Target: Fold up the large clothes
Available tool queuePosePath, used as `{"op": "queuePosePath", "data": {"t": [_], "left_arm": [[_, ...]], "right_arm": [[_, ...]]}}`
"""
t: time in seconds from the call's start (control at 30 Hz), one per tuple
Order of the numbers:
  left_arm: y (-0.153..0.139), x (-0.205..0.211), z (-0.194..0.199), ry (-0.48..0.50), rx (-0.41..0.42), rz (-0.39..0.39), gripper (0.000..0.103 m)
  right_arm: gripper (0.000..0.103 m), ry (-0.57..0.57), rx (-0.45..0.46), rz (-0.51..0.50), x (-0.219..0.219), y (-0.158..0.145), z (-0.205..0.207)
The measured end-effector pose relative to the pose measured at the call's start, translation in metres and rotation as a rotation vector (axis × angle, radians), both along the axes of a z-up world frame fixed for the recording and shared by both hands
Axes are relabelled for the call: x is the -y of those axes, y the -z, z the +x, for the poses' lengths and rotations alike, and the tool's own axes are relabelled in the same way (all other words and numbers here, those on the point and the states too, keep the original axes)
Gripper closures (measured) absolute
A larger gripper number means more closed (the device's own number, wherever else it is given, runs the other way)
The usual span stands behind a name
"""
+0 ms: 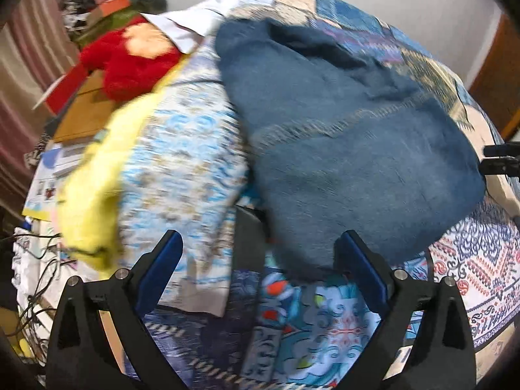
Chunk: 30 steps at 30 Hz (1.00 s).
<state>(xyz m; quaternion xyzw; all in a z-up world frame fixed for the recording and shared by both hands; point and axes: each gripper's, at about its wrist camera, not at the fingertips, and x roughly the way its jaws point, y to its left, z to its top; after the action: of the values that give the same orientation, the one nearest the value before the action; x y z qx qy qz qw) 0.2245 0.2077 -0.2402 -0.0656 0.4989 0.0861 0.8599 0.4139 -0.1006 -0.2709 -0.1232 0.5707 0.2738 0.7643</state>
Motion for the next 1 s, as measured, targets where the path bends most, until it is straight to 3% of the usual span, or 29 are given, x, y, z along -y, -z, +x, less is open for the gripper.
{"op": "queuePosePath", "data": {"t": [0.23, 0.37, 0.5, 0.6, 0.73, 0.8, 0.87, 0.97, 1.0], "left_arm": [[-0.058, -0.027, 0.03, -0.045, 0.144, 0.019, 0.004], [-0.072, -0.031, 0.078, -0.033, 0.169, 0.038, 0.004], [-0.059, -0.04, 0.126, -0.024, 0.133, 0.022, 0.004], [-0.037, -0.049, 0.155, -0.035, 0.085, -0.024, 0.004], [-0.004, -0.062, 0.178, -0.069, 0.02, -0.016, 0.004], [0.008, -0.07, 0.181, -0.081, 0.024, -0.052, 0.004], [0.012, -0.077, 0.181, -0.1, 0.033, -0.084, 0.004], [0.012, -0.083, 0.177, -0.12, 0.048, -0.106, 0.004], [0.01, -0.083, 0.176, -0.123, 0.05, -0.096, 0.004]], "right_arm": [[0.003, -0.036, 0.133, 0.115, -0.033, -0.055, 0.01], [0.003, -0.033, 0.089, 0.204, -0.076, -0.063, 0.035], [0.003, -0.083, 0.016, 0.229, -0.129, -0.051, 0.06], [0.003, -0.13, -0.039, 0.191, -0.171, -0.026, 0.079], [0.003, -0.173, -0.066, 0.105, -0.203, 0.011, 0.102], [0.003, -0.172, -0.036, 0.045, -0.206, 0.025, 0.114], [0.003, -0.18, -0.059, 0.051, -0.2, 0.035, 0.128], [0.004, -0.134, -0.056, 0.065, -0.176, 0.036, 0.139], [0.004, -0.104, -0.008, 0.029, -0.165, 0.032, 0.139]]}}
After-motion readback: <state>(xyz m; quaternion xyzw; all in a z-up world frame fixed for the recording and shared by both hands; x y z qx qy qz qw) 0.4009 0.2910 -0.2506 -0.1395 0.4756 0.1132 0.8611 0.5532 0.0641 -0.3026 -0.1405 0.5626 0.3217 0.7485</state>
